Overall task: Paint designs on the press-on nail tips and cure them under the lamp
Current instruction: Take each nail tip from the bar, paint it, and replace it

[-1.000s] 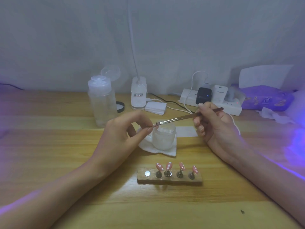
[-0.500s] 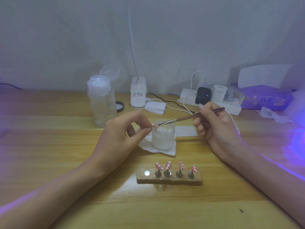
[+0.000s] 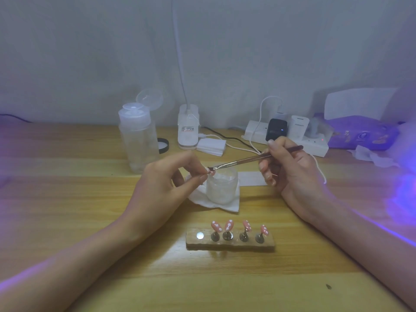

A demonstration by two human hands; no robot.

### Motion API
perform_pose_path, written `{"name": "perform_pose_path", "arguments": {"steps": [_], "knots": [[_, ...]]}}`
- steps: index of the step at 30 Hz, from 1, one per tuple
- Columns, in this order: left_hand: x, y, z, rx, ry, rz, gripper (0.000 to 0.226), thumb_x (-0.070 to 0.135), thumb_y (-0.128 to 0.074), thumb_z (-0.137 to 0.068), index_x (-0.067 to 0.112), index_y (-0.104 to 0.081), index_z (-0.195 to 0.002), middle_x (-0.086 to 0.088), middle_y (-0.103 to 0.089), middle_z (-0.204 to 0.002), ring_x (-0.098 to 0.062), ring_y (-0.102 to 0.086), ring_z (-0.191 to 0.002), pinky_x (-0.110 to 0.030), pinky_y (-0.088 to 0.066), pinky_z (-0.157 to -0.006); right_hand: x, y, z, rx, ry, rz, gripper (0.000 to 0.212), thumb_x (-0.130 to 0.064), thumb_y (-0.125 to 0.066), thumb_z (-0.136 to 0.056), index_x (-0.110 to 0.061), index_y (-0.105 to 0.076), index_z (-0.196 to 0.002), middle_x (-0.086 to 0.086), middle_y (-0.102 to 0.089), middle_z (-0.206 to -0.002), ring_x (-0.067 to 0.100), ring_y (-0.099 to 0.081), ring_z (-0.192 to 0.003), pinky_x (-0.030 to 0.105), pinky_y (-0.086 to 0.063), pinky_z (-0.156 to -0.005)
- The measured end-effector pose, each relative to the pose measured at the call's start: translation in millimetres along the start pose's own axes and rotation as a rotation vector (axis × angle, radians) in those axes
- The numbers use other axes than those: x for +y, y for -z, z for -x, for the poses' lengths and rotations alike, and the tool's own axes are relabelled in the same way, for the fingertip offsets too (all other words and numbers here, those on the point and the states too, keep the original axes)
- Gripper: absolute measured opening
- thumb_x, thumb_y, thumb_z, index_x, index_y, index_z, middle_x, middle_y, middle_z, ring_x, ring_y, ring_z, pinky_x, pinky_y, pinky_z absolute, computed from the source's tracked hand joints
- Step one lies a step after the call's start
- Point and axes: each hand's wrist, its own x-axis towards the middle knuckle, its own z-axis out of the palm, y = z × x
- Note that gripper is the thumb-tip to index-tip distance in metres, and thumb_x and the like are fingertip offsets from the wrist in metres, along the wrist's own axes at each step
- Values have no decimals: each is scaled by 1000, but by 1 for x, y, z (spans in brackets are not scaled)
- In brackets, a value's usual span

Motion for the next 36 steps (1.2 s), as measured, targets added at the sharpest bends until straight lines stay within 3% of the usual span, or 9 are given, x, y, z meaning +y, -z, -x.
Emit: {"name": "perform_pose_path", "arguments": {"steps": [4, 8, 14, 18, 21, 26, 29, 36], "knots": [[1, 0, 0, -2, 4, 8, 18, 20, -74, -89, 30, -65, -77, 13, -68, -85, -8, -49, -55, -11, -34, -54, 1, 2, -1, 57, -23, -2, 24, -26, -59, -92, -16, -47, -74, 2, -59, -56, 9, -46, -45, 16, -36, -42], [1, 0, 0, -3, 16, 1, 21, 17, -75, -88, 31, -64, -76, 14, -67, -84, -8, -50, -55, -12, -33, -53, 0, 1, 0, -6, -19, -23, 23, -33, -62, -86, -16, -49, -76, 2, -60, -58, 9, -49, -46, 16, -38, -43], [1, 0, 0, -10, 18, -2, 18, 20, -74, -88, 30, -64, -77, 14, -67, -84, -8, -48, -55, -14, -33, -53, 0, 2, -1, 55, -39, -34, 22, -30, -62, -84, -22, -54, -66, 1, -58, -56, 8, -47, -45, 15, -38, -43], [1, 0, 1, -9, 20, -4, 21, 19, -74, -88, 32, -63, -76, 13, -68, -85, -8, -50, -56, -18, -34, -55, 1, 1, 0, -2, -32, -25, 22, -29, -61, -88, -18, -49, -73, 2, -59, -57, 9, -49, -47, 16, -39, -43], [0, 0, 1, -6, 13, -21, 20, 19, -74, -88, 32, -63, -78, 13, -69, -86, -8, -52, -57, -20, -34, -55, 2, 2, -1, 64, -30, -9, 24, -24, -58, -93, -17, -47, -73, 2, -58, -56, 8, -47, -46, 16, -37, -43], [-2, -1, 1, -3, 7, -30, 20, 18, -75, -88, 32, -64, -79, 13, -69, -88, -7, -55, -61, -12, -35, -54, 1, 2, 0, -4, 26, -28, 21, -30, -60, -87, -19, -51, -72, 2, -58, -57, 9, -48, -47, 17, -37, -43], [-1, 0, 1, 3, 5, -24, 23, 18, -75, -88, 34, -63, -77, 13, -69, -85, -7, -56, -61, -10, -36, -54, 2, 2, 0, 39, 10, 6, 24, -27, -60, -90, -17, -47, -73, 2, -57, -56, 9, -47, -47, 17, -36, -43], [3, -1, 1, 0, 37, 37, 20, 26, -74, -87, 30, -60, -74, 15, -64, -76, -7, -52, -46, -28, -44, -47, 0, 0, 1, 23, -26, -4, 22, -28, -59, -89, -17, -44, -76, 0, -56, -55, 8, -45, -45, 16, -35, -42]]}}
